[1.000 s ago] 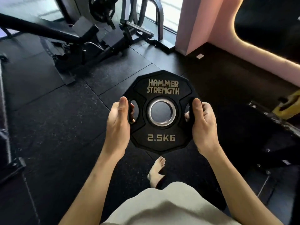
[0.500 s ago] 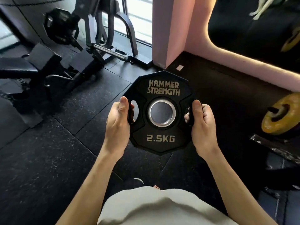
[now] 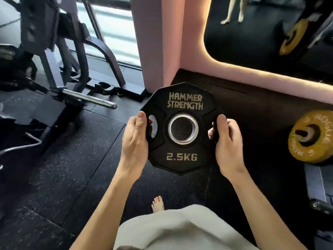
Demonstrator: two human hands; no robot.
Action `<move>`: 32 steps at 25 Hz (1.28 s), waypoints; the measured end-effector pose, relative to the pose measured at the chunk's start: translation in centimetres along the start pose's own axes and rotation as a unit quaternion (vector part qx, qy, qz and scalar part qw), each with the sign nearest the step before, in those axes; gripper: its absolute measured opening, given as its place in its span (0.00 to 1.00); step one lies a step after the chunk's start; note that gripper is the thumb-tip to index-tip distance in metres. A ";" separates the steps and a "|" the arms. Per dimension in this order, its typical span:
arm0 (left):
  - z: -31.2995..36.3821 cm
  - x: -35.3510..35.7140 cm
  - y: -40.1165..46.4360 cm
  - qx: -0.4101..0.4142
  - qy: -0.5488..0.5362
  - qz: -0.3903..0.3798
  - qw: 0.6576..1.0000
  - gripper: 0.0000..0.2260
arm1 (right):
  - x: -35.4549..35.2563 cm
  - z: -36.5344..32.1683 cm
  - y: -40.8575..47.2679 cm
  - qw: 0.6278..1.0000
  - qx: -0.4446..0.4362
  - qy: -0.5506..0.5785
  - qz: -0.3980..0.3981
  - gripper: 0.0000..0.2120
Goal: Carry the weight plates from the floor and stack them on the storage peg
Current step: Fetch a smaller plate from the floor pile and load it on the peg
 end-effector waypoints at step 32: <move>6.4 46.2 71.1 0.023 0.023 -0.460 0.887 0.19 | -9.0 -4.0 66.6 0.877 -0.018 0.021 0.479 0.16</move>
Point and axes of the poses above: each hand's wrist, its own y-axis towards the middle knuckle, its own x-axis out of the palm, z = x × y, the point moved 1 cm from there along y, towards the middle knuckle, and after that the axes turned 3 degrees about -z, right-handed, at the moved point
